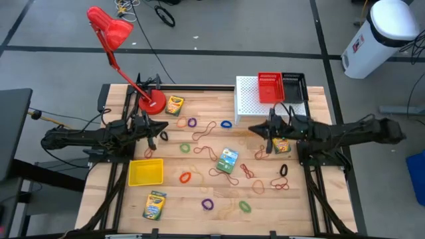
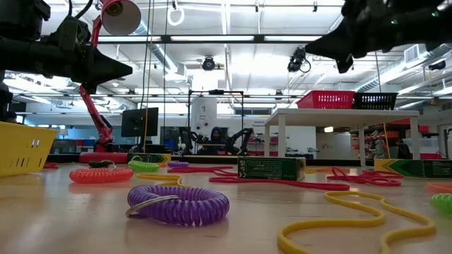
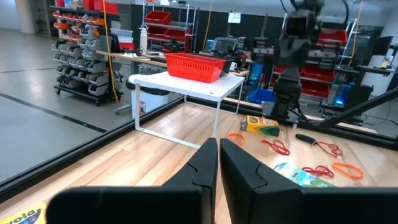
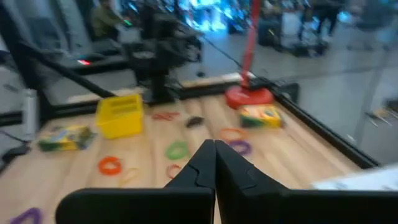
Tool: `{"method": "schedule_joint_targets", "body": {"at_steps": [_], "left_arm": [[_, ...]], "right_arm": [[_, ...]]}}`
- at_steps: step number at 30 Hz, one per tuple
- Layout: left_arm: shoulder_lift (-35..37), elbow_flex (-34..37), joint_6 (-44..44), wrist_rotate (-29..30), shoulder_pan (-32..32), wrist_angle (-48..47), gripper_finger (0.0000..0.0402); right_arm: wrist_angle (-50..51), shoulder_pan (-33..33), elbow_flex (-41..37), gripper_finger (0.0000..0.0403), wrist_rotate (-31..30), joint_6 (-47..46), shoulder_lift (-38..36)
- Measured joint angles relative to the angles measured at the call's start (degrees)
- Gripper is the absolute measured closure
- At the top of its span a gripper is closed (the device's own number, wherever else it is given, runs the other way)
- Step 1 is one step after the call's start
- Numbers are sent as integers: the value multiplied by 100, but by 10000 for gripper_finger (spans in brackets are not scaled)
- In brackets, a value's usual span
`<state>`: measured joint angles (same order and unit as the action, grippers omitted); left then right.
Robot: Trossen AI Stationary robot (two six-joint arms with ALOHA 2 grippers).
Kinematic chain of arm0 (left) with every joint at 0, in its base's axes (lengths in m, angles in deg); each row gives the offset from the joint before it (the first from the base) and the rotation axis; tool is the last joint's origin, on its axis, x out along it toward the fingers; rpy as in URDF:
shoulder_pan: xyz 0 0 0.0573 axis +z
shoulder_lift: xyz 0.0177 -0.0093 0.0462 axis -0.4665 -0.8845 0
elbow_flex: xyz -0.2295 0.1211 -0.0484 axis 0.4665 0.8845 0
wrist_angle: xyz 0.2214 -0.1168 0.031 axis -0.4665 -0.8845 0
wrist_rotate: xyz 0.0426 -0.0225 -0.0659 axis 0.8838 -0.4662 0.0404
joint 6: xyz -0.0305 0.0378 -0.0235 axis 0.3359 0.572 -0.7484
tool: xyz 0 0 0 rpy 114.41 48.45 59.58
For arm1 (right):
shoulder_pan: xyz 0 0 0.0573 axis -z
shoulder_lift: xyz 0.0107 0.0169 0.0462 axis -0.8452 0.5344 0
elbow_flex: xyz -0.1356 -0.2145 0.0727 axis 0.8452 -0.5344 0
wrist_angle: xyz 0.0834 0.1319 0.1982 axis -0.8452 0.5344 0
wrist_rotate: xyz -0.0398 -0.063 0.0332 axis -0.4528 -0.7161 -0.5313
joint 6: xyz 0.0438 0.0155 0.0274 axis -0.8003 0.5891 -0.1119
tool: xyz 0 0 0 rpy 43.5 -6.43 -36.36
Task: Pick & Place Office Desk Supplies
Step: Put the yellow basket on the shelf
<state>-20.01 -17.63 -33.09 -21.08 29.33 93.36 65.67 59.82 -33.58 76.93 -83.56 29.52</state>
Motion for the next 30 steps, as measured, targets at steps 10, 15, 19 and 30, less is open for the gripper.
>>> {"method": "schedule_joint_targets", "body": {"at_steps": [10, 15, 19, 30], "left_arm": [[-24, -31, -1536, -347, 10, 700, 376], [-720, -746, -2013, -1143, -248, -758, 376], [-1615, -1778, -2656, -1063, -590, -2568, 370], [-4232, -3911, -4107, -2083, -1261, -6365, 263]], "right_arm": [[-1154, -635, -918, 398, -377, 176, -2], [-1405, -753, -1170, 397, -618, 174, -4], [-1486, -788, -1280, 397, -641, 173, -2], [-1444, -1011, -1342, 397, -636, 304, 0]]}}
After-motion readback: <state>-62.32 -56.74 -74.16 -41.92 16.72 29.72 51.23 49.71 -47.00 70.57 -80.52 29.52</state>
